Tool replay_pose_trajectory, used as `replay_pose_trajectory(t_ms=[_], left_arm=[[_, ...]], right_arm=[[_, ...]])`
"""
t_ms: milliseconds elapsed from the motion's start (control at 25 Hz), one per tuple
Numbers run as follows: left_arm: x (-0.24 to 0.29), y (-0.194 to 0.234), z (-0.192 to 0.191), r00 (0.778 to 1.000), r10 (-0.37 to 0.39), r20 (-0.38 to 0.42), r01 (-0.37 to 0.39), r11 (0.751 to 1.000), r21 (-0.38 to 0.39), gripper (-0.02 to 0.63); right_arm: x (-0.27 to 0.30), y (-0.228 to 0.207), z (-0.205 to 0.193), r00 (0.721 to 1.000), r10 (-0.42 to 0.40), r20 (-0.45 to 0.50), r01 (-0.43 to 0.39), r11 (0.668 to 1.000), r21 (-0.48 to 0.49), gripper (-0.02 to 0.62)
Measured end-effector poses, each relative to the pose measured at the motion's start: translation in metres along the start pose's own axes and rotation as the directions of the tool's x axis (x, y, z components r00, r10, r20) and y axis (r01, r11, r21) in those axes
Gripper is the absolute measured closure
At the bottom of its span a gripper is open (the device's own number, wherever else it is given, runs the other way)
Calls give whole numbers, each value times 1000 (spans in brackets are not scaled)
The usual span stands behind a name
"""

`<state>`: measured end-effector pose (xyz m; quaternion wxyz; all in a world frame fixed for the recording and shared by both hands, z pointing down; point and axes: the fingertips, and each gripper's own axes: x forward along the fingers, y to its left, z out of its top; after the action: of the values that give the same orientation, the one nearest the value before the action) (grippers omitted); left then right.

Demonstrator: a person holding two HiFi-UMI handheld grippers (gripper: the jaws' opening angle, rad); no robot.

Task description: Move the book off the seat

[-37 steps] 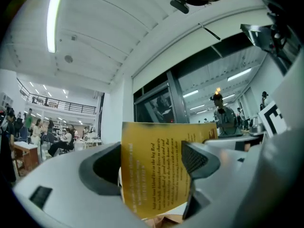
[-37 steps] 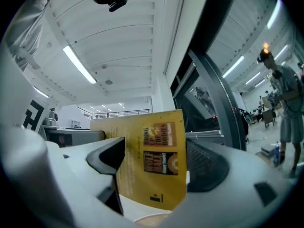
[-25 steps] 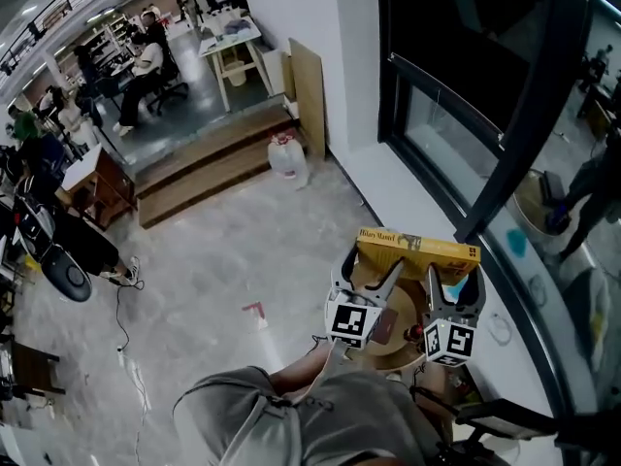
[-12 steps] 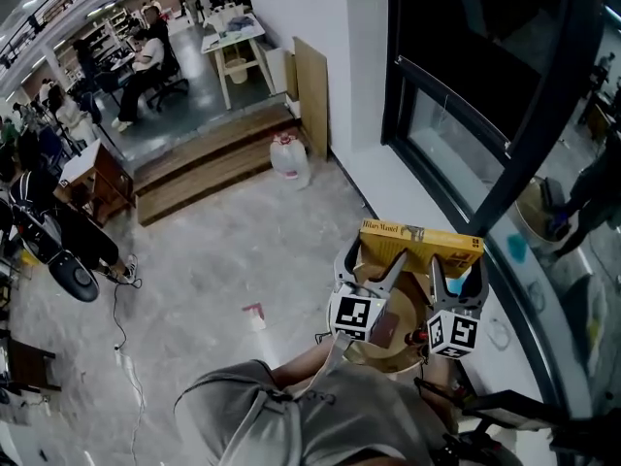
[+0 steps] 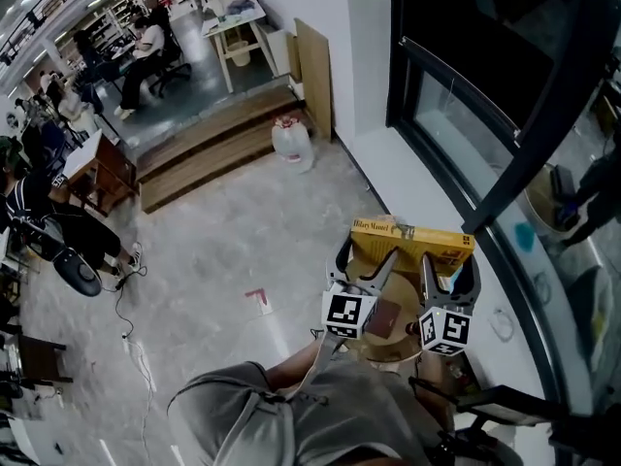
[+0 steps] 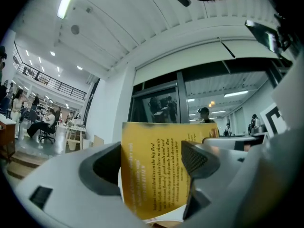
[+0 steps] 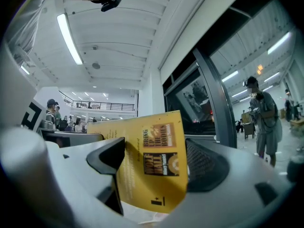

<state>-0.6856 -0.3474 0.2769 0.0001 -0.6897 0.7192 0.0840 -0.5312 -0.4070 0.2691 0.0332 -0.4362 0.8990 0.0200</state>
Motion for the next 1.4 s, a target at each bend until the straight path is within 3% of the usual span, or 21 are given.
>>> replay_pose_trajectory(t_ms=[240, 400, 600, 840, 1200, 1400], left_arm=[[24, 24, -72, 985, -5, -174, -6, 998, -61, 219], [32, 24, -143, 946, -30, -324, 1, 996, -91, 219], [29, 20, -258, 857, -79, -509, 10, 991, -136, 219], [-11, 24, -382, 715, -90, -694, -8, 991, -137, 219], [-65, 31, -527, 520, -116, -846, -40, 986, -160, 218], [-85, 40, -579, 443, -124, -888, -75, 982, -175, 216]], right_arm=[[29, -6, -64, 993, -15, -118, 19, 999, 31, 193], [26, -19, -140, 955, -42, -295, 61, 997, 55, 193], [7, -32, -253, 874, -58, -483, 117, 989, 93, 192], [-36, -22, -389, 759, -39, -650, 184, 970, 157, 192], [-91, -3, -536, 611, 1, -791, 259, 945, 202, 192], [-104, 8, -589, 566, 23, -824, 265, 941, 208, 192]])
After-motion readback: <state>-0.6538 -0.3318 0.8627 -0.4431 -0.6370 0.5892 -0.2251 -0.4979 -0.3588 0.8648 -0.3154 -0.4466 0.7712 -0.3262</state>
